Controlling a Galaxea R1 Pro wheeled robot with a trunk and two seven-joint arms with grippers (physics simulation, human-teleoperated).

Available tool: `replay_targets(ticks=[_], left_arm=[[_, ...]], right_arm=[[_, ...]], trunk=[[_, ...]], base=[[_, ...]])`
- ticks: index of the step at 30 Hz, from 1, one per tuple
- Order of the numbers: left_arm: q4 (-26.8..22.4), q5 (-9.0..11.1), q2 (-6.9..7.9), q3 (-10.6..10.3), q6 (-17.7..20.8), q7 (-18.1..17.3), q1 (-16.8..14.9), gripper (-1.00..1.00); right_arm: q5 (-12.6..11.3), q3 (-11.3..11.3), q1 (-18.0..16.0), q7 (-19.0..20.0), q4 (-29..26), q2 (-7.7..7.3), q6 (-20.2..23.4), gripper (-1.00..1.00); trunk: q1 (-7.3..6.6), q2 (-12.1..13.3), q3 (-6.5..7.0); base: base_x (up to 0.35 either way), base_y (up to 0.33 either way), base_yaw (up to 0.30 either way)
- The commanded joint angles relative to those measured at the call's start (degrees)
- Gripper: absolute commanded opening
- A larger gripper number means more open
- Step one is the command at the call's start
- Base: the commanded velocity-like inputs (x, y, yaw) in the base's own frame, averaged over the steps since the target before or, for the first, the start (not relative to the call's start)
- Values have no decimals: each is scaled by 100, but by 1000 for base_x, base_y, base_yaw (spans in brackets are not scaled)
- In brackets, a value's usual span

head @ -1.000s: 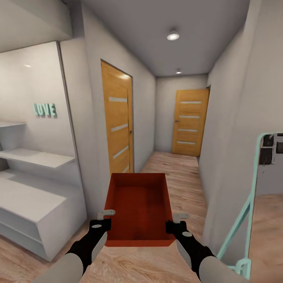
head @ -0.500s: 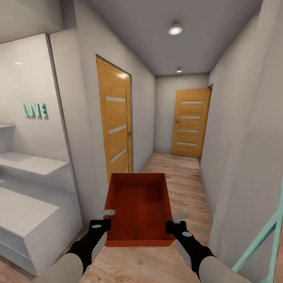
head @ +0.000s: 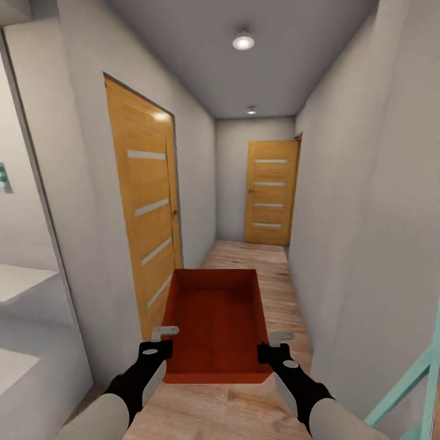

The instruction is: Move the two storage containers from the living room to the garage. In the garage, place one container on the floor and stack the other container on top of it (either order is fine).

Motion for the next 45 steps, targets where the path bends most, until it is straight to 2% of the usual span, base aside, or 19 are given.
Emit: replay_targets(ticks=[1, 15, 26, 45], left_arm=[[-4, 158, 99, 302, 24, 65, 2, -100], [-12, 158, 99, 302, 24, 65, 3, -100], [-12, 158, 107, 303, 32, 59, 3, -100], [-12, 158, 107, 302, 34, -67, 3, -100]], right_arm=[[-88, -36, -8, -27, -13, -5, -180, -100], [-66, -36, -8, -20, -13, -12, -189, -100], [-68, -36, -8, -20, -13, -13, -197, -100], [-61, -36, -8, -21, -13, -13, -198, -100]], trunk=[[6, -4, 1], [6, -4, 43], [6, -4, 45], [6, -4, 45]], base=[[332, 0, -269], [332, 0, -250], [332, 20, -17], [332, 107, 0]])
